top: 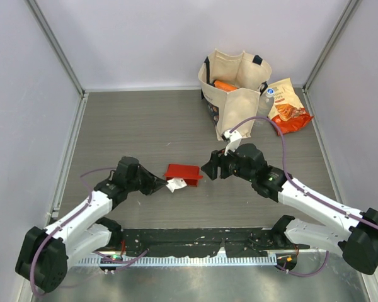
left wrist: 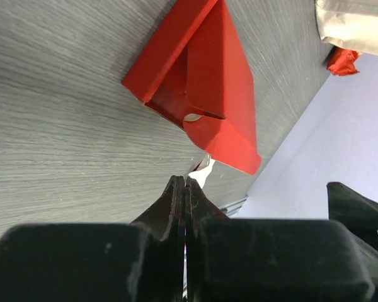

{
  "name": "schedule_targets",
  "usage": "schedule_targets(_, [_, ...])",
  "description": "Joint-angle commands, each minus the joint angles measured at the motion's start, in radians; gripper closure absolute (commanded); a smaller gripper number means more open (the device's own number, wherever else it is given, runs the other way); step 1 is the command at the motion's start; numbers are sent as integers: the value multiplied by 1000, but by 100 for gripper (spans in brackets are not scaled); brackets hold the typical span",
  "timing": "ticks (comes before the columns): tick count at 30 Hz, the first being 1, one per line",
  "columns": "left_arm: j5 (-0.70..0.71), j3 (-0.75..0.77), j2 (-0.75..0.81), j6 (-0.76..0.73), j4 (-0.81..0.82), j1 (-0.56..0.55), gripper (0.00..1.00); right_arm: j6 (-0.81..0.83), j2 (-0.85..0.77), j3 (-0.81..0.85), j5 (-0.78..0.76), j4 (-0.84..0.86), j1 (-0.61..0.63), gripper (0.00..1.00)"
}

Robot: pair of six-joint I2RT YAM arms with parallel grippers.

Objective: Fold the paper box

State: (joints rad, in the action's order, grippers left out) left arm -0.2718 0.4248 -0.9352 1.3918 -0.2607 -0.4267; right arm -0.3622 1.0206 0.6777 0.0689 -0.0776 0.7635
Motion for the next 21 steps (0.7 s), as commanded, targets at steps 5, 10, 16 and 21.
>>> schedule_targets(5, [385,-81,35,298,139,-231,100,-27,-27,-7,3,59,-3,34])
schedule_targets(10, [544,-101,6,392,227,-328,100,-29,-37,-10,3,55,-4,34])
schedule_targets(16, [631,-93,-97,487,322,-377,100,-34,-60,-24,-7,55,-3,34])
schedule_targets(21, [645,-64,-226,535,397,-386,100,-38,-70,-27,-8,55,-4,34])
